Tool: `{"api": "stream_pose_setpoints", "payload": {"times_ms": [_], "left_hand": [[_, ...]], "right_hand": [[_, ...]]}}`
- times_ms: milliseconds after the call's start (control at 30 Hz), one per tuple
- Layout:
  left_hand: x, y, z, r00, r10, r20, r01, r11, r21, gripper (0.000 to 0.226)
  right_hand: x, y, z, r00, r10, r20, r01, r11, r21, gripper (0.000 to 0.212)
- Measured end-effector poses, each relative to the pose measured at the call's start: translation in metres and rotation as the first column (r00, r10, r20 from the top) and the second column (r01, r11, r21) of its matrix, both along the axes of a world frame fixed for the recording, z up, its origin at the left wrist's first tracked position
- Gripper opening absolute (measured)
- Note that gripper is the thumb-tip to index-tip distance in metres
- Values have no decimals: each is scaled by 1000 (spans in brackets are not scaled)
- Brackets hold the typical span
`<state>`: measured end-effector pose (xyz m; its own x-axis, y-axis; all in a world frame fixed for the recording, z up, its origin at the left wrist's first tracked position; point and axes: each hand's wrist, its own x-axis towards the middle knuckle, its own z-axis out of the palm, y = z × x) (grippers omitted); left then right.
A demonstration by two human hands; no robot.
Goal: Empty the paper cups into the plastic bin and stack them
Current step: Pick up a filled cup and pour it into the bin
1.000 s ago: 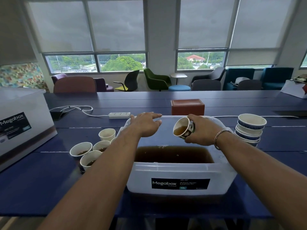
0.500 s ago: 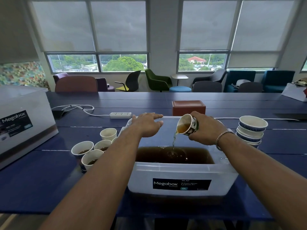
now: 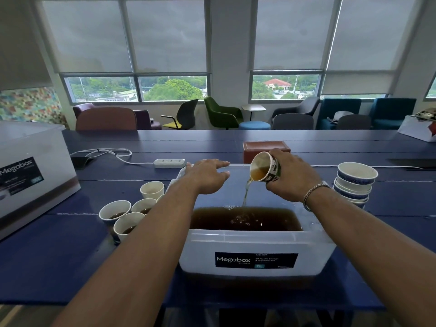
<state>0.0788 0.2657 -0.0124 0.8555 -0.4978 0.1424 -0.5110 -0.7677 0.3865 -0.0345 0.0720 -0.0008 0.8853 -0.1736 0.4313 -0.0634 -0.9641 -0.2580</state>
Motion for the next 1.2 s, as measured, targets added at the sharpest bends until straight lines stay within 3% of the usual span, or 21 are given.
{"api": "stream_pose_setpoints", "payload": {"times_ms": [1200], "left_hand": [[0,1,0,1000,-9,7,9,1000,13,47]], "right_hand": [[3,1,-1,998,-61,20,62,996,-65,67]]}}
